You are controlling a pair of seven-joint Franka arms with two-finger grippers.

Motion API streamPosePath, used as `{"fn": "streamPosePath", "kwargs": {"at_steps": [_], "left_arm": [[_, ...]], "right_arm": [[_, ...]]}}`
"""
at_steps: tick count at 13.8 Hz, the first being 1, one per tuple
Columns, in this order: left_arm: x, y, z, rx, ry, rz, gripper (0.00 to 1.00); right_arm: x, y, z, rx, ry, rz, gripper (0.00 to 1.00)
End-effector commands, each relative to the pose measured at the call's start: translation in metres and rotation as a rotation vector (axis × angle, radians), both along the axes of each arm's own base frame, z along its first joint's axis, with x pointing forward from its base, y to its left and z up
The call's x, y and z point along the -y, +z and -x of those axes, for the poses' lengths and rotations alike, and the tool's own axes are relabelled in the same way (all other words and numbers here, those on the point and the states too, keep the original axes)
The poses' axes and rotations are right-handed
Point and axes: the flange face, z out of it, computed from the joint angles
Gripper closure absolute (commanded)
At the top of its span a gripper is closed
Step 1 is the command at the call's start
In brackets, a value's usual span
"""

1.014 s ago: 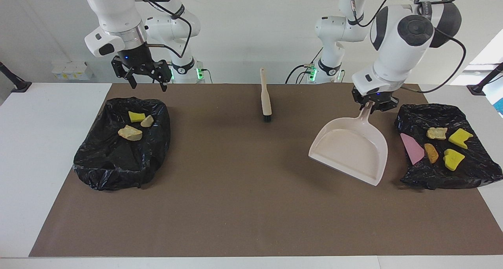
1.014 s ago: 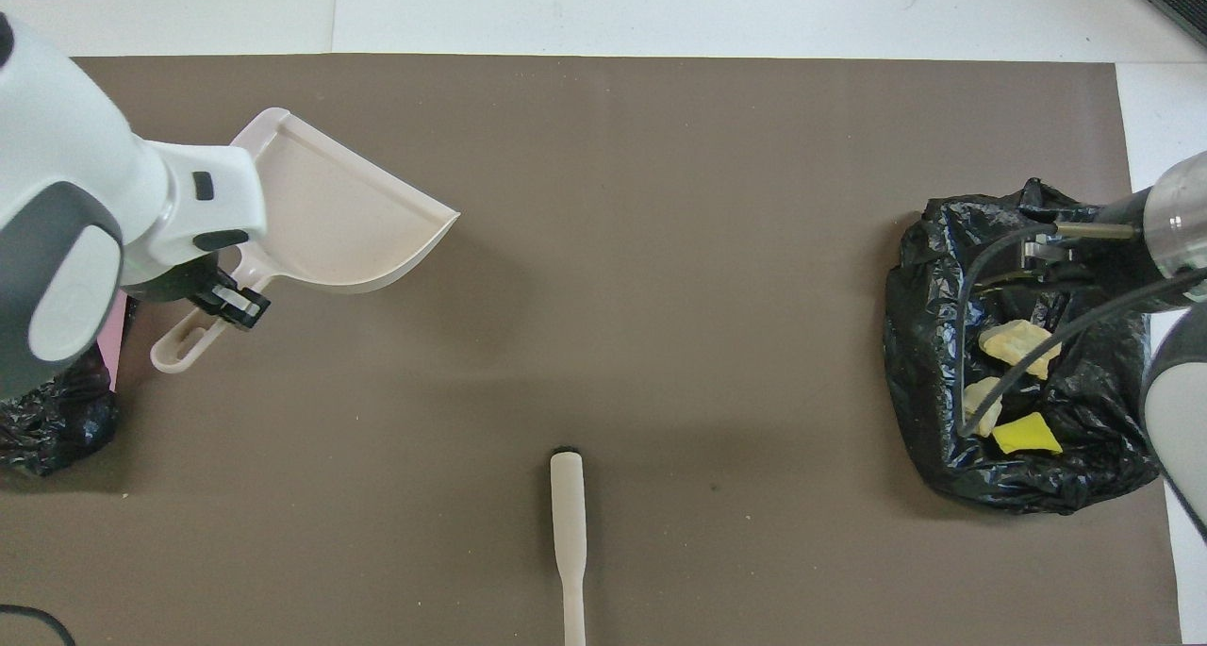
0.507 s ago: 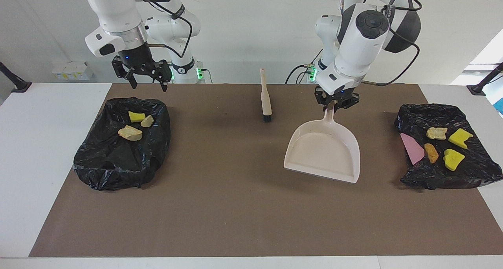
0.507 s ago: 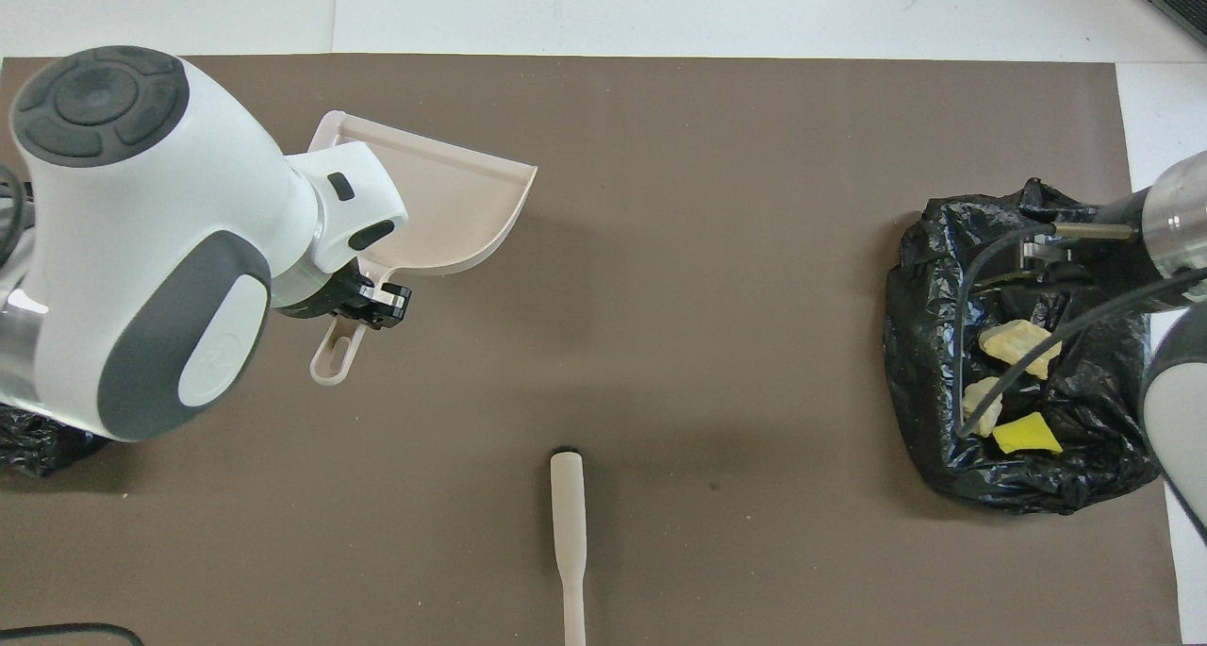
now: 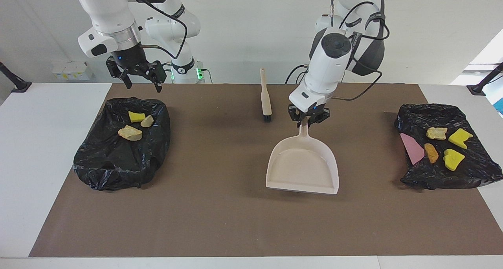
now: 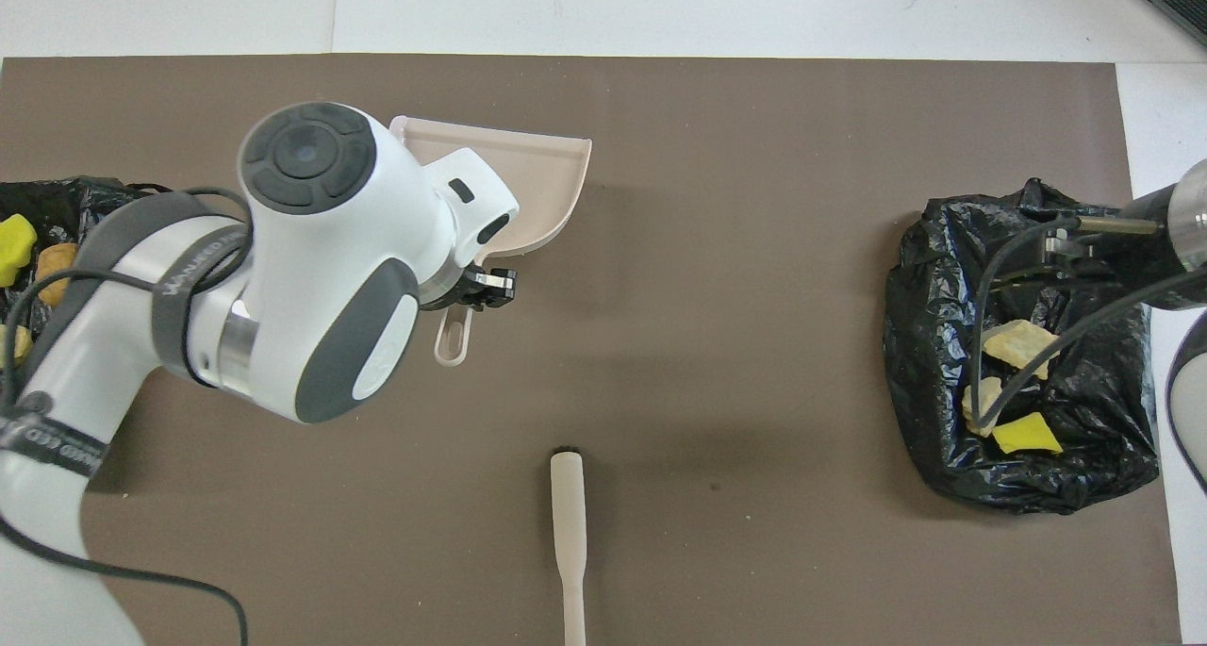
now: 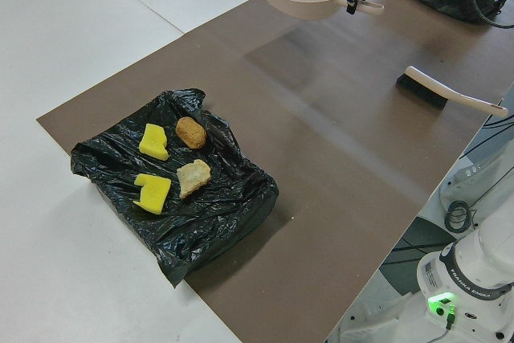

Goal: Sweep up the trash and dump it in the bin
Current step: 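Set the empty dustpan on the table center with the left gripper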

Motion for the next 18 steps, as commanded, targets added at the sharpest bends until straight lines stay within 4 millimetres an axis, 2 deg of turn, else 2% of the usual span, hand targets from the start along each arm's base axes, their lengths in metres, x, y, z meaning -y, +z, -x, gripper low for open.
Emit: {"fn": "streamPosePath", "kwargs": {"at_steps": [1,3,4,5,7,8,9,10,12,13,16,18], "left_arm": [[0.02,-0.044,-0.004,0.025,0.076,0.043,1.0],[0.023,-0.07,0.003,0.025,0.091,0.075,1.0],[0.033,-0.08,0.012,0.027,0.072,0.077,1.0],[0.035,-0.097,0.014,0.023,0.069,0.072,1.0],[0.043,-0.105,0.017,0.022,0.042,0.07,1.0],[0.044,-0.103,0.015,0.027,0.051,0.074,0.4],[0.044,-0.098,0.016,0.027,0.059,0.076,0.0],[0.038,-0.091,0.013,0.03,0.068,0.078,0.0],[0.028,-0.063,0.009,0.046,0.082,0.088,0.0],[0.018,-0.052,-0.002,0.055,0.102,0.091,0.0],[-0.032,-0.01,-0.035,0.065,0.161,0.087,0.0],[-0.067,0.016,-0.043,0.075,0.208,0.085,0.0]], "right_arm": [[0.003,0.0,0.002,-0.002,0.011,-0.005,0.0],[0.003,0.0,0.002,-0.002,0.011,-0.005,0.0],[0.003,0.0,0.002,-0.002,0.011,-0.005,0.0],[0.003,0.0,0.002,-0.002,0.011,-0.005,0.0],[0.003,0.0,0.002,-0.002,0.011,-0.005,0.0],[0.003,0.0,0.002,-0.002,0.011,-0.005,0.0],[0.003,0.0,0.002,-0.002,0.011,-0.005,0.0],[0.003,0.0,0.002,-0.002,0.011,-0.005,0.0],[0.003,0.0,0.002,-0.002,0.011,-0.005,0.0],[0.003,0.0,0.002,-0.002,0.011,-0.005,0.0],[0.003,0.0,0.002,-0.002,0.011,-0.005,0.0],[0.003,0.0,0.002,-0.002,0.011,-0.005,0.0]]}}
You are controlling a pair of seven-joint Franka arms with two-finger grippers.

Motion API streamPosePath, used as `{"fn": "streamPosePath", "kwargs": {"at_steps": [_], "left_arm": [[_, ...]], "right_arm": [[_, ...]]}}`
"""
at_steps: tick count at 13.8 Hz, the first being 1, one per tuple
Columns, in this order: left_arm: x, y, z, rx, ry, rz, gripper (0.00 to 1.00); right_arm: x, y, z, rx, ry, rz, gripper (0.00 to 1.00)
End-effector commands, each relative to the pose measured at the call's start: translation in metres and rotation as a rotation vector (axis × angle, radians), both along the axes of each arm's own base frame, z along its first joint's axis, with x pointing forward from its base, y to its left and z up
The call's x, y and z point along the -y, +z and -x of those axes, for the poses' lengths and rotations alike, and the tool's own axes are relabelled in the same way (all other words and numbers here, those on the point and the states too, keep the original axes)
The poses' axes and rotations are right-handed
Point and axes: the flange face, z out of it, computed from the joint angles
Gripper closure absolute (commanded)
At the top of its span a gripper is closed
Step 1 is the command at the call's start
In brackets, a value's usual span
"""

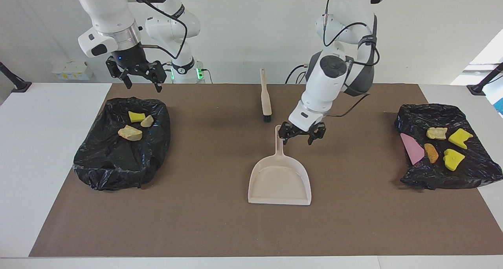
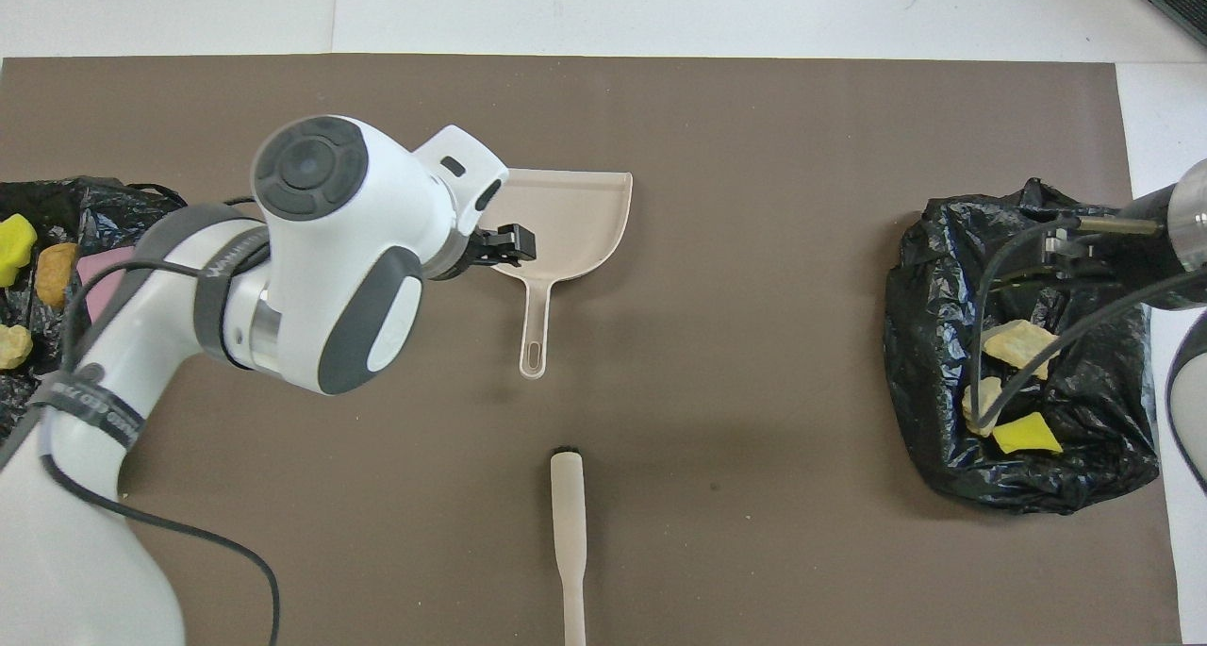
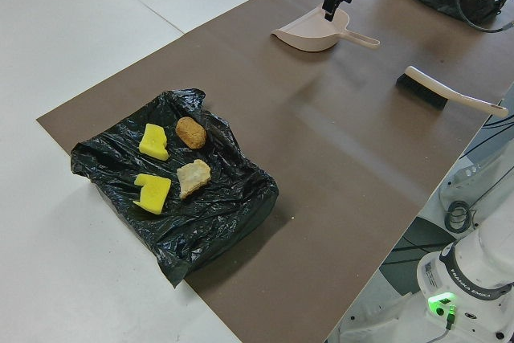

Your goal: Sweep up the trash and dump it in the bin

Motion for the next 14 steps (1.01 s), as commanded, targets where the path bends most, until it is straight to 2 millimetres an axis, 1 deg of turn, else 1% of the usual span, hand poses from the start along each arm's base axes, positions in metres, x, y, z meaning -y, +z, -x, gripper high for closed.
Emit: {"fn": "streamPosePath", "kwargs": {"at_steps": [1,2,3,4,5,6,8,11,12,13,14], "left_arm": [[-0.049,0.035,-0.008,-0.004,0.042,-0.002,0.0],[-0.069,0.043,-0.009,-0.009,0.02,-0.023,0.0],[-0.085,0.058,-0.014,-0.012,-0.005,-0.038,0.0],[-0.106,0.072,-0.019,-0.021,-0.021,-0.042,0.0],[-0.128,0.075,-0.022,-0.035,-0.052,-0.049,0.0],[-0.15,0.082,-0.022,-0.036,-0.083,-0.05,0.0],[-0.182,0.094,-0.018,-0.037,-0.12,-0.053,0.0],[-0.238,0.111,-0.011,-0.024,-0.16,-0.056,0.0],[-0.248,0.116,-0.005,-0.043,-0.157,-0.055,0.0],[-0.25,0.122,0.003,-0.064,-0.166,-0.066,0.0],[-0.253,0.128,0.006,-0.063,-0.17,-0.098,0.0]], "right_arm": [[0.003,0.0,0.002,-0.002,0.011,-0.005,0.0],[0.003,0.0,0.002,-0.002,0.011,-0.005,0.0],[0.003,0.0,0.002,-0.002,0.011,-0.005,0.0],[0.003,0.0,0.002,-0.002,0.011,-0.005,0.0],[0.003,0.0,0.002,-0.002,0.011,-0.005,0.0],[0.003,0.0,0.002,-0.002,0.011,-0.005,0.0],[0.003,0.0,0.002,-0.002,0.011,-0.005,0.0],[0.003,0.0,0.002,-0.002,0.011,-0.005,0.0],[0.003,0.0,0.002,-0.002,0.011,-0.005,0.0],[0.003,0.0,0.002,-0.002,0.011,-0.005,0.0],[0.003,0.0,0.002,-0.002,0.011,-0.005,0.0]]}}
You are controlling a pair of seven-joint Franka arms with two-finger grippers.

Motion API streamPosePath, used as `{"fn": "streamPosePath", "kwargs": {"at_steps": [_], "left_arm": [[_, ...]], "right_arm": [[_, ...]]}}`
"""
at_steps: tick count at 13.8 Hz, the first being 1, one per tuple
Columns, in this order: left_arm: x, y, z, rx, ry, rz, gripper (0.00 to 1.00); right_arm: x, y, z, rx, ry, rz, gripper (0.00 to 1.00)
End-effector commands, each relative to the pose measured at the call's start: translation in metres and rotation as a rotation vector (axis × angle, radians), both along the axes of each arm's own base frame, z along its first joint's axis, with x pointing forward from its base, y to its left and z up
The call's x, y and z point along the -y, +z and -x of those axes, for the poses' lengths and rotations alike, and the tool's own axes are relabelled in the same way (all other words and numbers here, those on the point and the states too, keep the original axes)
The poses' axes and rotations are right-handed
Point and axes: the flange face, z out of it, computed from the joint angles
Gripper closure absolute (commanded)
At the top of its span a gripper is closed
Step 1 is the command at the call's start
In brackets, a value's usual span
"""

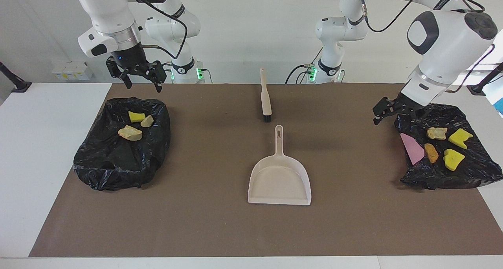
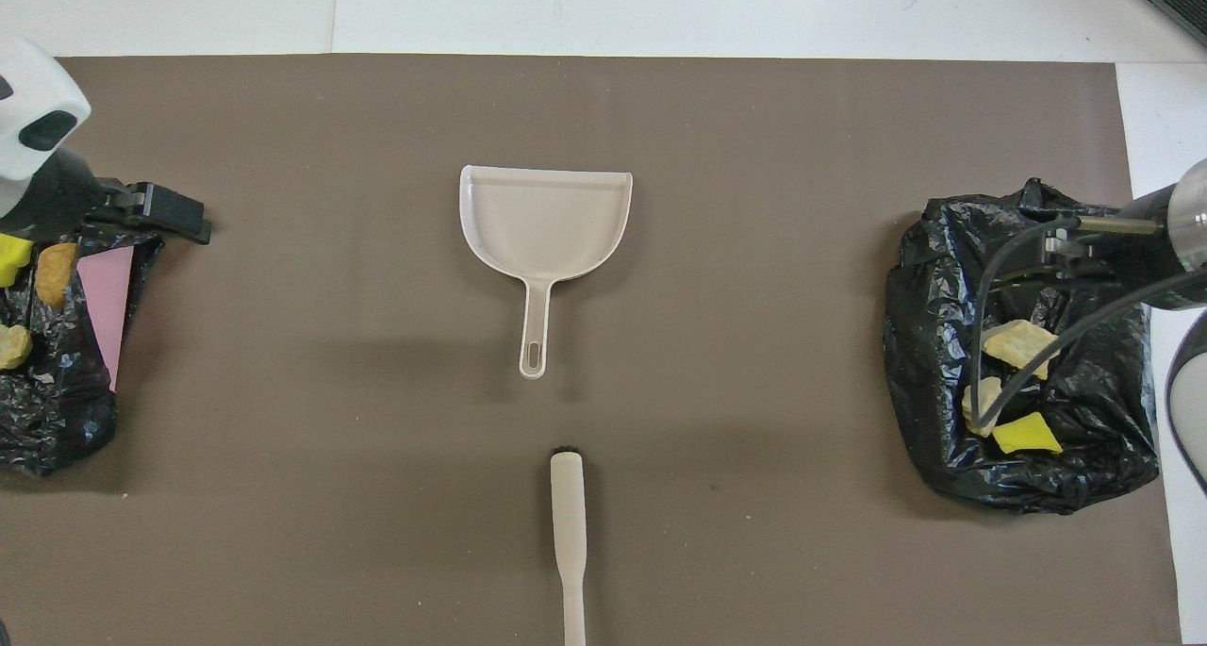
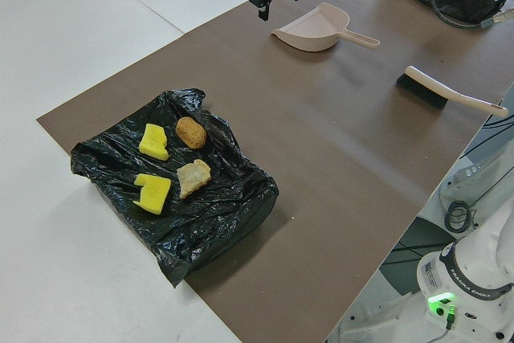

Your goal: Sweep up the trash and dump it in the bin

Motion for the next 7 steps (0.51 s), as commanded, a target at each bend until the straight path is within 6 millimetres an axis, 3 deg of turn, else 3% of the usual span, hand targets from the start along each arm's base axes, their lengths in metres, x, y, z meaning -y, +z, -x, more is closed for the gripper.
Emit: {"fn": "streamPosePath", "kwargs": {"at_steps": [1,7], "left_arm": [[-0.004,0.025,0.019,0.005,-0.043,-0.057,0.0],[-0.013,0.022,0.038,-0.035,-0.063,-0.056,0.0]], "right_arm": [[0.003,0.0,0.002,-0.002,0.011,-0.005,0.0],[0.003,0.0,0.002,-0.002,0.011,-0.005,0.0]]}}
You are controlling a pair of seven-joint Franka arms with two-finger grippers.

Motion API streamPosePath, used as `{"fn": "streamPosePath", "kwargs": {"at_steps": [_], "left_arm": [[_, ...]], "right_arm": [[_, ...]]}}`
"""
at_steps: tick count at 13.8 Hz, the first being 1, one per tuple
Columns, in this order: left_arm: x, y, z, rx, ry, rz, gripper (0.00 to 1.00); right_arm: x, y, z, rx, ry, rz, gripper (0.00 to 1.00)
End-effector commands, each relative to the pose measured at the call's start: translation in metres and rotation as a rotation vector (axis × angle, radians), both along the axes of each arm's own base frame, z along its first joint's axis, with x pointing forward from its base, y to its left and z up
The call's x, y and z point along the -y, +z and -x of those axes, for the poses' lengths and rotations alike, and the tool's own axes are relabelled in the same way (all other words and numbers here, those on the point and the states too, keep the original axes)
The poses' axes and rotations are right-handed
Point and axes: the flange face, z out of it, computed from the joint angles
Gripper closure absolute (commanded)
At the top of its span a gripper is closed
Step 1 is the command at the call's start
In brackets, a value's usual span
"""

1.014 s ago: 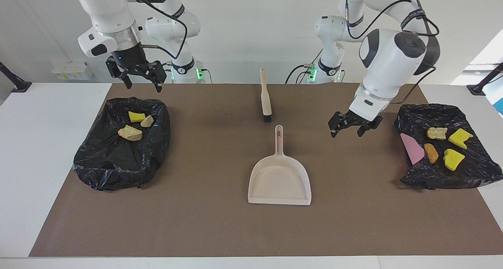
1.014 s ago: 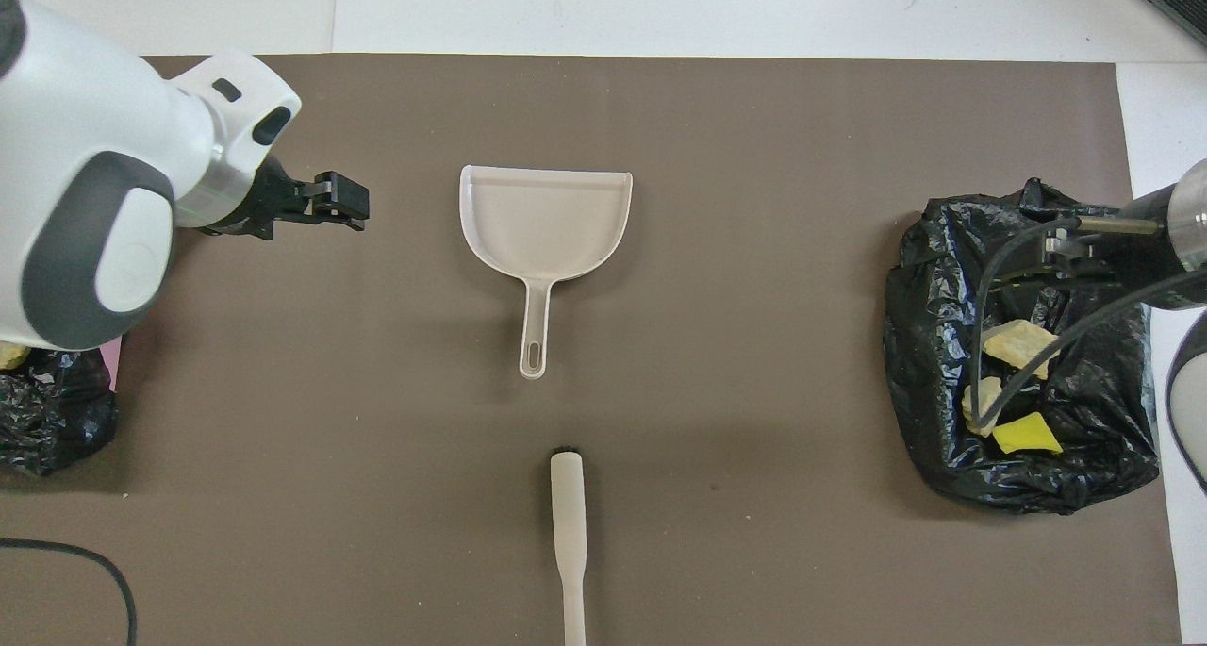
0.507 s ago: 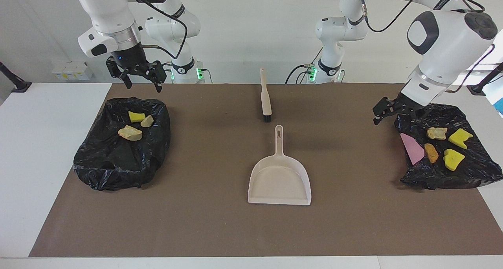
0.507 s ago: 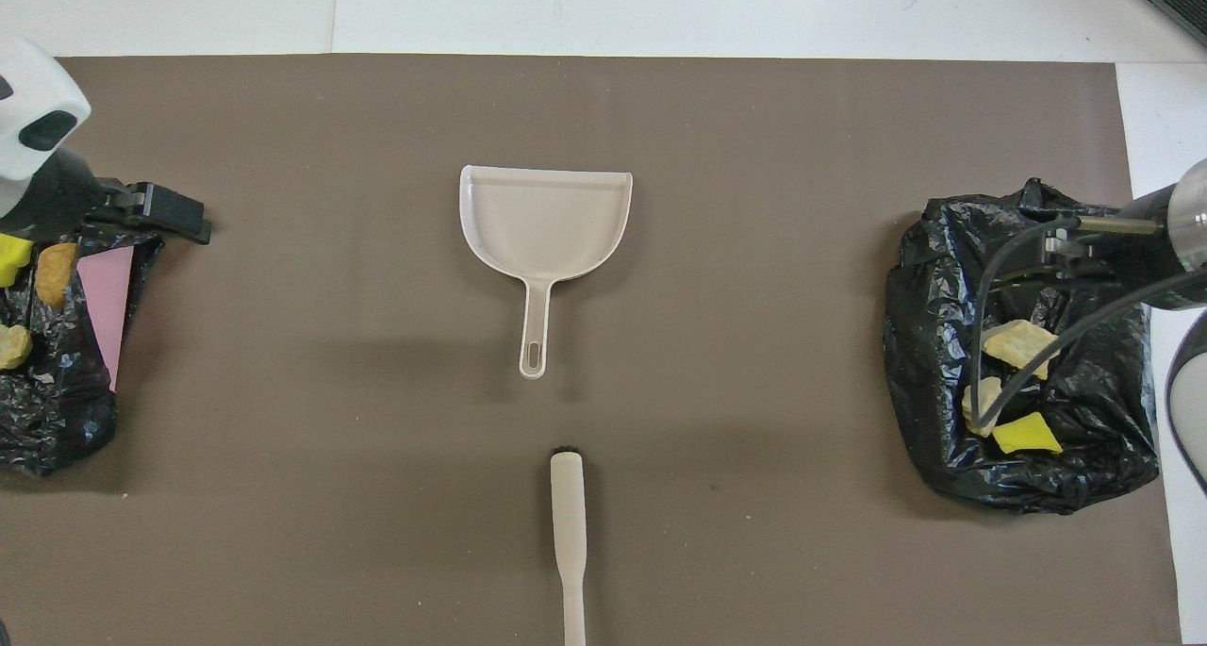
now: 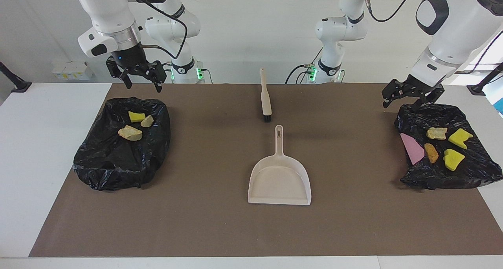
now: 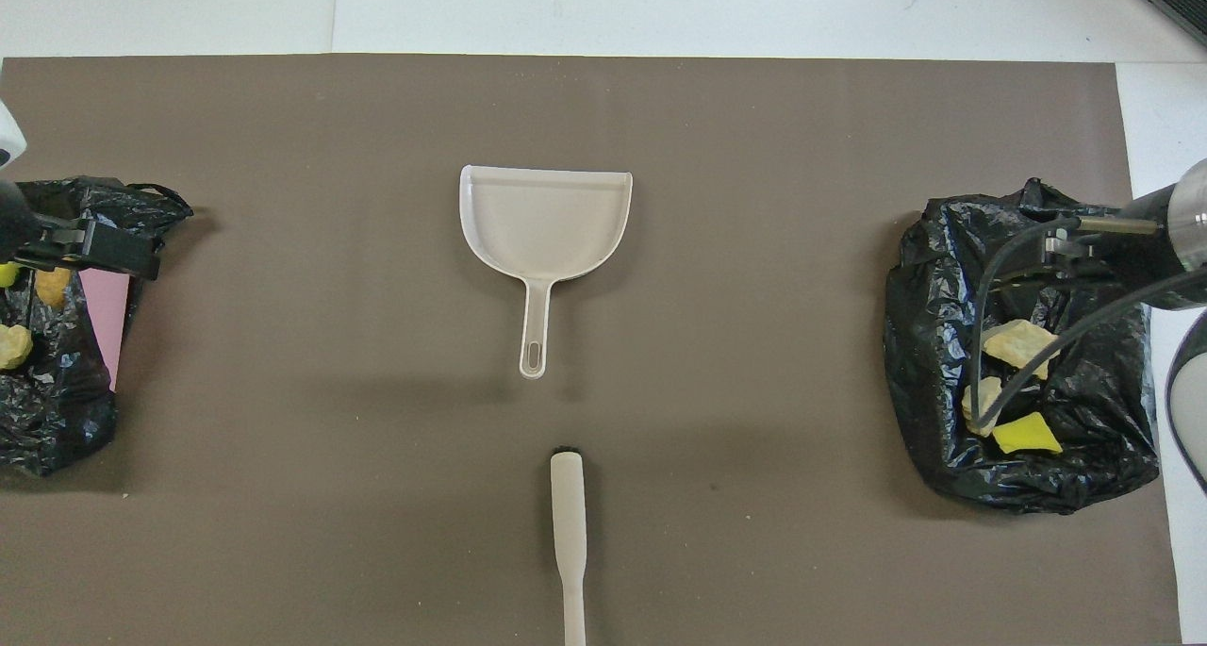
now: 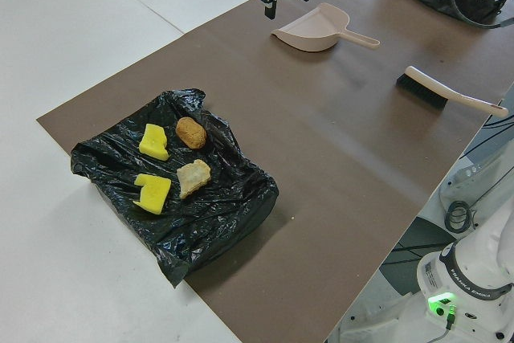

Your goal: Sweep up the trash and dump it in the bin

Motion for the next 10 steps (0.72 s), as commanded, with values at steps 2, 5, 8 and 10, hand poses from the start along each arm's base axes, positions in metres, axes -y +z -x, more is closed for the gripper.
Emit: {"fn": "streamPosePath", "kwargs": {"at_steps": [2,5,8,10], "left_arm": [[-0.002,0.009,0.02,-0.008,-0.015,-0.012,0.0],[-0.004,0.029,0.031,0.021,-0.01,-0.011,0.0],[-0.005,0.022,0.049,-0.012,-0.025,-0.011,0.0],[-0.005,0.023,0.048,-0.009,-0.025,-0.011,0.0]], "right_arm": [[0.003,0.0,0.002,-0.002,0.011,-0.005,0.0],[0.003,0.0,0.002,-0.002,0.011,-0.005,0.0],[0.003,0.0,0.002,-0.002,0.011,-0.005,0.0],[0.003,0.0,0.002,-0.002,0.011,-0.005,0.0]]}}
